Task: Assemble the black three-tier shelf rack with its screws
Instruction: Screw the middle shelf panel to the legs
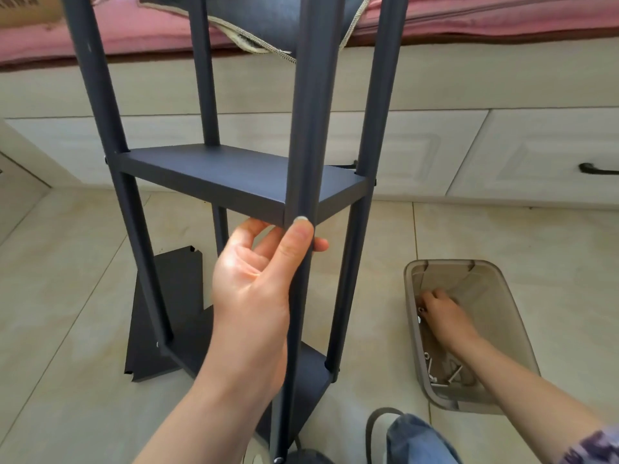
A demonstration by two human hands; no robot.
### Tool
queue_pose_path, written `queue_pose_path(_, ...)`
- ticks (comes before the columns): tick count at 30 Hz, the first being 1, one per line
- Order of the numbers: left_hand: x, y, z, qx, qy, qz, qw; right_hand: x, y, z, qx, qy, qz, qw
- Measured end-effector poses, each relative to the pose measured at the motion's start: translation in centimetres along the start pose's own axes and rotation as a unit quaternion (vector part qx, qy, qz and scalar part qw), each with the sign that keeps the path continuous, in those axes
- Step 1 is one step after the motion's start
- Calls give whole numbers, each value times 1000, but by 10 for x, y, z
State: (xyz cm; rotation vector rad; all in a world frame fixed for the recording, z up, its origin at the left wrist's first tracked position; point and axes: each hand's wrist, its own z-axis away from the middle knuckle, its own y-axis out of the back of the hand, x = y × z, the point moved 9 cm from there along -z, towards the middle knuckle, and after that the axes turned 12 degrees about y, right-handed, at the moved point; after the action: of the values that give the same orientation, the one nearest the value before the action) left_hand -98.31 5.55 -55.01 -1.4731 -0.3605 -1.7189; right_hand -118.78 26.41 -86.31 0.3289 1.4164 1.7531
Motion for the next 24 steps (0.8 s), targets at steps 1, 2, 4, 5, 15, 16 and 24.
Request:
queue_pose_path(1,0,1,0,2,-2,-4,1000,0,-1,-1,-1,-2,-2,1000)
queue_pose_path(2,-1,2,0,4,-4,-8,1000,1,-2,-2,-1,-5,-8,1000)
queue_pose_path(4,0,4,0,5,-7,-15,1000,3,-2,-4,1,-19,-32,999)
queue_pose_path(5,0,5,0,4,-9,-17,1000,4,-1,-4,3,-28,-50,998)
queue_pose_path(15,6,13,0,16,-15,13,1000,1,31,14,52,-30,-121,991)
queue_pose_path(16,8,14,0,19,-15,19,1000,-2,38,16,67,-23,-125,990)
queue_pose_path(24,39,35,9,46,-36,110,992,-46,132,34,223,33,-201,953)
